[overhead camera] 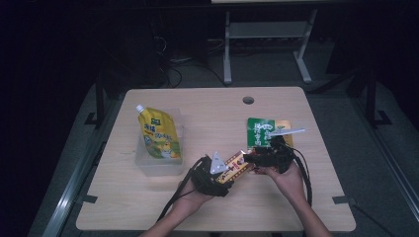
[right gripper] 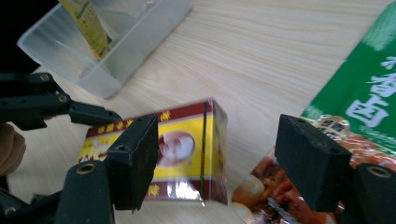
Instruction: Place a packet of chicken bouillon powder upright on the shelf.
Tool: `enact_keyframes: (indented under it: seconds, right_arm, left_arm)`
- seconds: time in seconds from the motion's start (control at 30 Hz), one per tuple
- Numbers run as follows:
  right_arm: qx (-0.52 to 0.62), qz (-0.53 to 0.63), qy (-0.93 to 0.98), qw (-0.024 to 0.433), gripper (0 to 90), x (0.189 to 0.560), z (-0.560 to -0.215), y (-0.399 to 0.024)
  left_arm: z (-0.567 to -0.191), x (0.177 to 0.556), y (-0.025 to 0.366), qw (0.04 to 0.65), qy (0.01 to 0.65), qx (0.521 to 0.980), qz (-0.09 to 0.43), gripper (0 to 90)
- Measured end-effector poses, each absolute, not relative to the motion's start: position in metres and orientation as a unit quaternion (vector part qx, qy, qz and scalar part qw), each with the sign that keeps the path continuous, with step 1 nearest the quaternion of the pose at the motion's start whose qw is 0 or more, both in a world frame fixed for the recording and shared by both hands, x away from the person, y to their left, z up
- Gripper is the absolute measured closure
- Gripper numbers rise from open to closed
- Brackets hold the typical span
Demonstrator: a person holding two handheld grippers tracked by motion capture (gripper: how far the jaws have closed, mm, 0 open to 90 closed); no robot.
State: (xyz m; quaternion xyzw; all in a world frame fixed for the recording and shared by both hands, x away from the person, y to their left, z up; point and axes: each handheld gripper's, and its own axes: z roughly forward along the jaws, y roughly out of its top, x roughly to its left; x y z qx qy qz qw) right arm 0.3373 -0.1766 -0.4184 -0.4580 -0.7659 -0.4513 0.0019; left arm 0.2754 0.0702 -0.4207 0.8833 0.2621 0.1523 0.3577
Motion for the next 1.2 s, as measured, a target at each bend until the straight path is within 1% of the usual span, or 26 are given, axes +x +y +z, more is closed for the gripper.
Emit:
enact_keyframes:
  seconds: [0.17, 0.37, 0.6, 0.73, 0.8, 0.9, 1.03, 1.2]
  right_arm:
    - [-0.462, -0.459, -0.758, 0.04, 28.8, 0.345, -0.419, -0.173]
    - [-0.464, -0.461, -0.753, 0.066, 27.0, 0.352, -0.417, -0.169]
    - [-0.471, -0.474, -0.735, 0.115, 26.8, 0.356, -0.422, -0.166]
    - [-0.466, -0.487, -0.727, 0.133, 32.4, 0.358, -0.422, -0.163]
    - [-0.461, -0.489, -0.728, 0.137, 38.1, 0.357, -0.421, -0.16]
    - [-0.459, -0.48, -0.736, 0.126, 39.2, 0.358, -0.418, -0.155]
    - [-0.461, -0.486, -0.731, 0.127, 47.0, 0.359, -0.412, -0.154]
    - [-0.454, -0.49, -0.735, 0.112, 54.6, 0.357, -0.403, -0.15]
  left_arm:
    - [-0.413, 0.276, 0.074, 0.363, 0.262, 0.878, 0.171, 32.5]
    - [-0.411, 0.277, 0.077, 0.371, 0.269, 0.87, 0.183, 32.5]
    - [-0.41, 0.278, 0.078, 0.385, 0.276, 0.86, 0.191, 32.5]
    - [-0.409, 0.278, 0.078, 0.391, 0.277, 0.856, 0.193, 32.5]
    - [-0.41, 0.277, 0.077, 0.391, 0.278, 0.857, 0.19, 32.5]
    - [-0.41, 0.279, 0.078, 0.392, 0.283, 0.855, 0.187, 32.4]
    - [-0.411, 0.28, 0.083, 0.392, 0.289, 0.853, 0.186, 32.2]
    - [-0.415, 0.282, 0.087, 0.384, 0.293, 0.856, 0.185, 32.2]
